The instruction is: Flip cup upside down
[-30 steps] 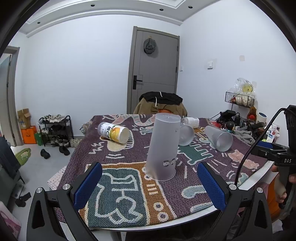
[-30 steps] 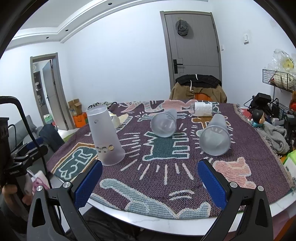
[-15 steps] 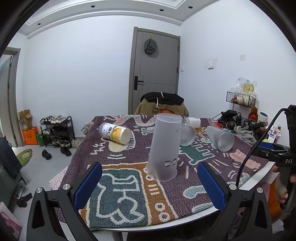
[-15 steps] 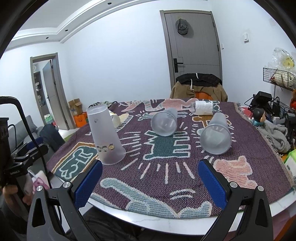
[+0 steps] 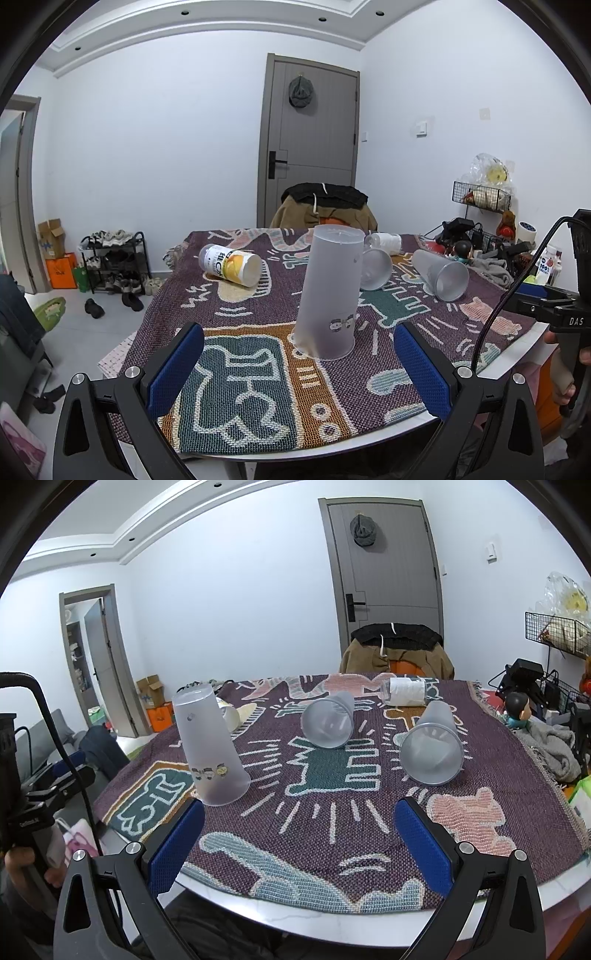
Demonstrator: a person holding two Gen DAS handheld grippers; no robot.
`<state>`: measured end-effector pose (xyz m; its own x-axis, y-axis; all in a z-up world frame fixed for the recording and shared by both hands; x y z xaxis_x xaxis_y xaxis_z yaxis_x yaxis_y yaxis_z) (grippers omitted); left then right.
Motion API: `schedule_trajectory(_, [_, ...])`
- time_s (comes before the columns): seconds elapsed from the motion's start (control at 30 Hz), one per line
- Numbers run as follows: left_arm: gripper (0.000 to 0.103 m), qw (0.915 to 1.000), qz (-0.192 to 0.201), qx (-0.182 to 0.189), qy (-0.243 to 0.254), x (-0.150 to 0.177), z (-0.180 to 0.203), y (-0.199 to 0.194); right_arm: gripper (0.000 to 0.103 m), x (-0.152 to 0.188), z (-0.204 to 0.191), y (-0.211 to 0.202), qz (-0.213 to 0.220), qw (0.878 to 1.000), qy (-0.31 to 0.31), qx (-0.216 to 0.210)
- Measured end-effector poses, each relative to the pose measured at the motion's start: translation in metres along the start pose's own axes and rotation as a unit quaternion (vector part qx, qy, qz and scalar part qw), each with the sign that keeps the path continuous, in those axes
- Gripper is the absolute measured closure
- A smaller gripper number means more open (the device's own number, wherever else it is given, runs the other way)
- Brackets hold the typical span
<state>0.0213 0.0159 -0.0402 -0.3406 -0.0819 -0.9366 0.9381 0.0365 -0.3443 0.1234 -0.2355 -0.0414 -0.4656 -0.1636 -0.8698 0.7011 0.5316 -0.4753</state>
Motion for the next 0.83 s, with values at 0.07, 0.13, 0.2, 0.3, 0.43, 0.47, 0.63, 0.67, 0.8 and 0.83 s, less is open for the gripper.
schedule_trajectory(0.07, [0.0,1.0,0.0,0.0,0.001,-0.0001,-0.0002,0.0002,0.0,0.0001,0.0002,0.0,-0.001,1.0,0.0,0.0])
schedule_trajectory(0.13, [0.0,1.0,0.0,-0.001,0.002,0.0001,-0.0003,0.0006,0.0,0.0008,0.0011,0.0006,-0.002,1.0,0.001,0.0])
schedule_trajectory(0.2, [0.0,1.0,0.0,-0.002,0.002,0.0004,-0.0012,0.0004,0.0,0.0013,0.0014,0.001,-0.004,1.0,0.002,0.0])
schedule_trajectory(0.3, [0.0,1.0,0.0,-0.002,0.001,0.0004,-0.002,0.0002,0.0,0.0016,0.0008,0.0009,-0.004,1.0,0.001,0.0])
schedule_trajectory(0.43, [0.0,1.0,0.002,-0.003,0.002,0.0002,-0.0022,0.0001,0.0,0.0015,0.0003,0.002,-0.004,1.0,-0.002,0.001])
schedule_trajectory(0.47, [0.0,1.0,0.003,-0.003,0.002,0.0,-0.0026,0.0001,0.0,0.0016,-0.0004,0.002,-0.004,1.0,-0.002,0.001])
schedule_trajectory(0.63, [0.0,0.9999,0.011,-0.01,0.006,-0.0014,-0.0002,-0.0027,0.0,0.0027,0.0001,0.0024,-0.005,1.0,-0.002,0.001])
schedule_trajectory(0.67, [0.0,0.9998,0.013,-0.011,0.006,-0.0017,-0.0006,-0.0033,0.0,0.0028,0.0002,0.0025,-0.005,1.0,-0.002,0.001])
schedule_trajectory(0.8, [0.0,0.9998,0.014,-0.011,0.004,-0.003,-0.0021,-0.004,0.0,0.0031,-0.0005,0.0028,-0.006,1.0,-0.001,-0.001])
schedule_trajectory(0.83, [0.0,0.9998,0.014,-0.011,0.004,-0.0029,-0.0021,-0.004,0.0,0.0035,-0.001,0.0033,-0.007,1.0,-0.002,-0.001])
Point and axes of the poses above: each gripper's, at about its wrist camera, not at the fingertips, and y roughly the way its jaws point, z to its right, x to its underside, the point moved 7 cm from there along y, roughly the way its jaws point, and after that the axes turned 1 degree about -x, right-handed, at the moved point
